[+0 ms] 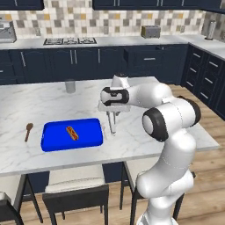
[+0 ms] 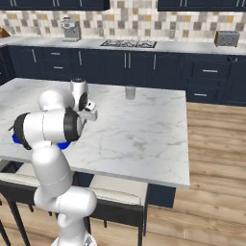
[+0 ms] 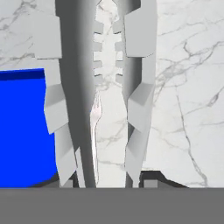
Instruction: Take the tongs from the drawer on the right and place them on the dining counter next to the tray containing the hot dog.
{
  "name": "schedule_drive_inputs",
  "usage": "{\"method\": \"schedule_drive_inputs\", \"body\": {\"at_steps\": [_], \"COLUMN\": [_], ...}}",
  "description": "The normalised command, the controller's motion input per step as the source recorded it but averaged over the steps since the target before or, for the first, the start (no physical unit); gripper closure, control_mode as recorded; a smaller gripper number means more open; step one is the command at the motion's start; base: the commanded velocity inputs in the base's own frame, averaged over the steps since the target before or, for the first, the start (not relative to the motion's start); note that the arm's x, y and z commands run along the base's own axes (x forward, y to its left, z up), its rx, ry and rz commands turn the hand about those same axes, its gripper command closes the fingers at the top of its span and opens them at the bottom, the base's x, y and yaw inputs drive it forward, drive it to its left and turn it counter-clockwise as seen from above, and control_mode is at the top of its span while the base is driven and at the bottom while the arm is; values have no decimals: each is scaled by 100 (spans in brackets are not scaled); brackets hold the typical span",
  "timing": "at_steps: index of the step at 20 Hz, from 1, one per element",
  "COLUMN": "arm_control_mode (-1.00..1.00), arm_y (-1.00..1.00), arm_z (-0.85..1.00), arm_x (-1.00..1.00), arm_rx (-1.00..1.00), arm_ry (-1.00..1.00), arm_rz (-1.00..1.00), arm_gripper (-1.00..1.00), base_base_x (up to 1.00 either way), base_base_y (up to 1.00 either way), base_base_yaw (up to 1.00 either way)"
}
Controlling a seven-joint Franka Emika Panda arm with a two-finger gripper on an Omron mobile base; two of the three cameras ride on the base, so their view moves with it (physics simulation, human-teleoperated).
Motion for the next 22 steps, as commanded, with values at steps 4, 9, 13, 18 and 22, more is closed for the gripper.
{"method": "schedule_drive_inputs", "body": {"at_steps": [4, 9, 13, 18, 22], "arm_control_mode": [-100, -100, -100, -100, -100], "arm_y": [-1, 0, 0, 0, 0], "arm_z": [-30, -28, -27, -25, -18], "arm_x": [17, 0, 0, 0, 8], "arm_rx": [0, 0, 0, 0, 0], "arm_ry": [7, 5, 7, 6, 3], "arm_rz": [0, 0, 0, 0, 0], "arm_gripper": [100, 100, 100, 100, 100], "base_base_x": [0, 0, 0, 0, 0], "base_base_y": [0, 0, 0, 0, 0], "base_base_yaw": [0, 0, 0, 0, 0]}}
